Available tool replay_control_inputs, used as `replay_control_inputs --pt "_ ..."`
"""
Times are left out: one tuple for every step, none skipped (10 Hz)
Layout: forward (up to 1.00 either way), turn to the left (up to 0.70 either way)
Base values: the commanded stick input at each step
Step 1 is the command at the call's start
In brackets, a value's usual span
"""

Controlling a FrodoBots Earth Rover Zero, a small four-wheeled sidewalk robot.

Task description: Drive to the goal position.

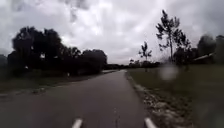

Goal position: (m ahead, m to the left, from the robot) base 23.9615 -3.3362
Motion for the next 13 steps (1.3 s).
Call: replay_control_inputs --pt "0.84 0.03" --pt "0.84 0.03" --pt "0.84 0.03" --pt "0.84 0.03" --pt "0.84 0.03" --pt "0.84 0.03" --pt "0.84 0.03" --pt "0.84 0.03" --pt "0.84 0.03" --pt "0.84 0.03" --pt "0.84 0.03" --pt "0.84 0.03" --pt "0.84 0.03"
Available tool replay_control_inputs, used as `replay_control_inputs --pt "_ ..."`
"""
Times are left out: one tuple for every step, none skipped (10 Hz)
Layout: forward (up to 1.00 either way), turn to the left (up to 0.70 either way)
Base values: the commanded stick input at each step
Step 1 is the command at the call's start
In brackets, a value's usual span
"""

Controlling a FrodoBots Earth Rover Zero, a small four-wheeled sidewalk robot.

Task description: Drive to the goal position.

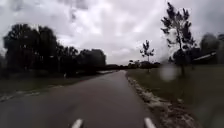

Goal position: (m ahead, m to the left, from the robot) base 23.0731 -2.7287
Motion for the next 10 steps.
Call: replay_control_inputs --pt "0.84 0.03" --pt "0.84 0.03" --pt "0.84 0.03" --pt "0.84 0.03" --pt "0.84 0.03" --pt "0.84 0.03" --pt "0.84 0.03" --pt "0.84 0.03" --pt "0.84 0.03" --pt "0.84 0.03"
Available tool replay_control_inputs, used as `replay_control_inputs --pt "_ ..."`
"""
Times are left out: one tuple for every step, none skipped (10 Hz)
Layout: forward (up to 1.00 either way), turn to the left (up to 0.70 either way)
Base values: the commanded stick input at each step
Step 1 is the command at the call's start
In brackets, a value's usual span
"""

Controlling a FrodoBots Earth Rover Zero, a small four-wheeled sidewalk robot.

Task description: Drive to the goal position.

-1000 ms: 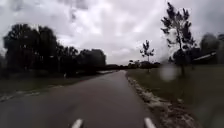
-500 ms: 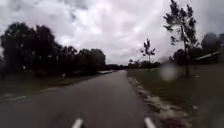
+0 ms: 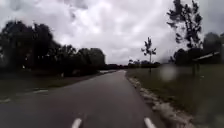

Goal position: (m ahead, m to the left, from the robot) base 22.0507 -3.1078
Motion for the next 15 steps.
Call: replay_control_inputs --pt "0.84 0.03" --pt "0.84 0.03" --pt "0.84 0.03" --pt "0.84 0.03" --pt "0.84 0.03" --pt "0.84 0.03" --pt "0.84 0.03" --pt "0.84 0.03" --pt "0.84 0.03" --pt "0.84 0.03" --pt "0.84 0.03" --pt "0.84 0.03" --pt "0.84 0.03" --pt "0.84 0.03" --pt "0.84 0.03"
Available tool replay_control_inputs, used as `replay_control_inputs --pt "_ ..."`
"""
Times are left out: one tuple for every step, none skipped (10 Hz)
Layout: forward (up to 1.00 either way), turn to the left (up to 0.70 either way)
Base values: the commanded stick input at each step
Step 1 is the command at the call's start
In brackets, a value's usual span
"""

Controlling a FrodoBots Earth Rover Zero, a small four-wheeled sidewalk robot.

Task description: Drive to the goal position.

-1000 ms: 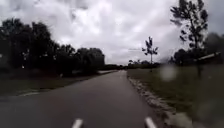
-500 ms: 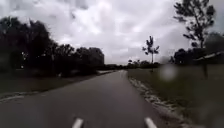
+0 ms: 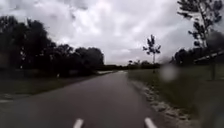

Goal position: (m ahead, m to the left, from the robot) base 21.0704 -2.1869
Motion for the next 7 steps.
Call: replay_control_inputs --pt "0.84 0.03" --pt "0.84 0.03" --pt "0.84 0.03" --pt "0.84 0.03" --pt "0.84 0.03" --pt "0.84 0.03" --pt "0.84 0.03"
